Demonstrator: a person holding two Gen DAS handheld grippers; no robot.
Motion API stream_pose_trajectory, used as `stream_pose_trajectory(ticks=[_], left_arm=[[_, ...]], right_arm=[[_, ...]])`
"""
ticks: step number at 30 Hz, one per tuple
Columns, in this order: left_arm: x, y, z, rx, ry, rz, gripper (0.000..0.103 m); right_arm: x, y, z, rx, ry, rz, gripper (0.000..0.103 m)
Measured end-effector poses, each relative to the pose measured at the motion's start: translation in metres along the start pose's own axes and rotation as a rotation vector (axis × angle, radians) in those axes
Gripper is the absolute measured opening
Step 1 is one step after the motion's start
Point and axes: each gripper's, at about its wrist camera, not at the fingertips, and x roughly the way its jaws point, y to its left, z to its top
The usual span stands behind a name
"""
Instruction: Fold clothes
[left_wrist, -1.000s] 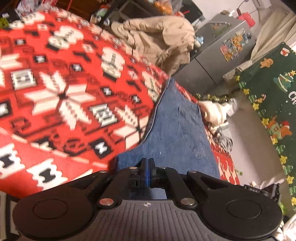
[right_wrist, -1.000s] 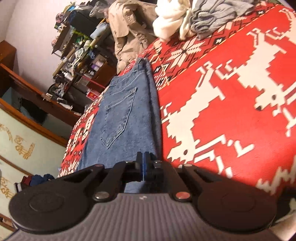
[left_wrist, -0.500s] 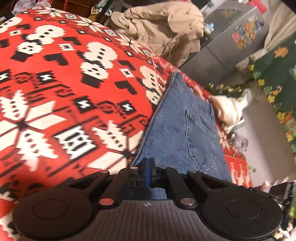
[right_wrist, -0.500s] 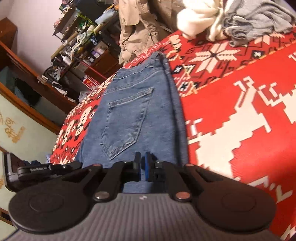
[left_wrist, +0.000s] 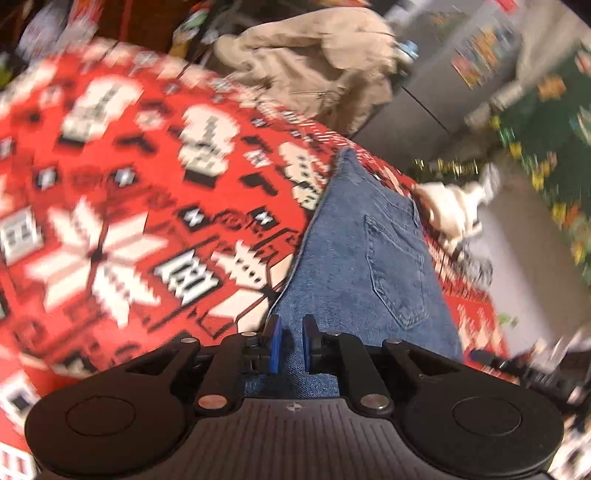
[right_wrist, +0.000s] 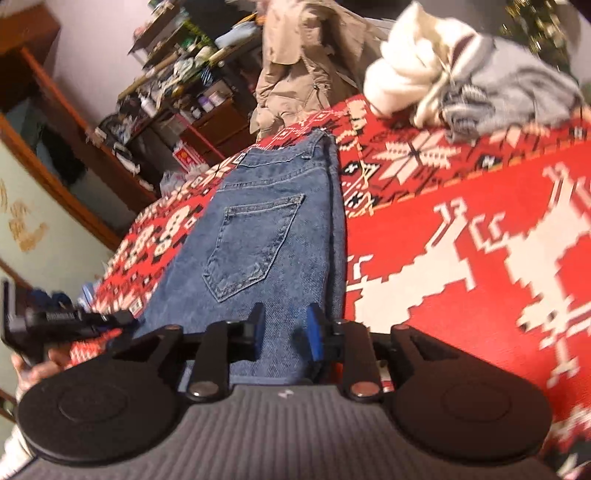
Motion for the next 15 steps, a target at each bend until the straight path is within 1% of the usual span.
stream_pose_trajectory(ticks=[1,2,3,4,5,6,7,8,9,10,11,12,13,15], left_arm=[[-0.002,-0.006,0.001,0.028,0.001,0.026,0.01],[-0.004,-0.01,0.001,0.048,0.008,0.045,0.017],[-0.005,-0.014,0.001,0.064,0.015,0.061,0.035],[-0.006,-0.017,0.002,0.07,0.023,0.072,0.049],[-0.007,-0.019,0.002,0.071,0.021,0.082,0.072],[-0.008,-0.021,0.002,0.076,0.007,0.097,0.08],[-0.009,-0.024,0.003,0.09,-0.008,0.118,0.08],[-0.009,-0.028,0.003,0.127,-0.029,0.148,0.08],[-0.01,-0.032,0.005,0.169,-0.047,0.161,0.08],[-0.008,-0.034,0.007,0.21,-0.054,0.161,0.081],[-0.007,-0.037,0.01,0.251,-0.06,0.162,0.083],[-0.005,-0.039,0.013,0.281,-0.059,0.162,0.084],[-0.002,-0.04,0.017,0.285,-0.048,0.161,0.084],[-0.001,-0.041,0.022,0.273,-0.066,0.155,0.084]], right_arm=[[-0.003,0.003,0.002,-0.021,0.013,-0.011,0.03],[-0.004,0.007,0.004,-0.041,0.027,-0.029,0.03],[-0.005,0.01,0.005,-0.058,0.039,-0.05,0.034],[-0.006,0.014,0.006,-0.075,0.052,-0.072,0.039],[-0.007,0.017,0.006,-0.089,0.06,-0.092,0.041],[-0.007,0.019,0.006,-0.098,0.064,-0.109,0.049],[-0.006,0.021,0.007,-0.107,0.071,-0.128,0.062],[-0.007,0.021,0.008,-0.118,0.073,-0.145,0.068],[-0.008,0.022,0.009,-0.132,0.068,-0.158,0.08],[-0.009,0.024,0.01,-0.151,0.059,-0.17,0.09],[-0.009,0.026,0.011,-0.17,0.052,-0.18,0.093],[-0.01,0.028,0.013,-0.19,0.048,-0.187,0.097],[-0.01,0.03,0.015,-0.21,0.043,-0.193,0.102],[-0.011,0.033,0.02,-0.228,0.029,-0.21,0.102]])
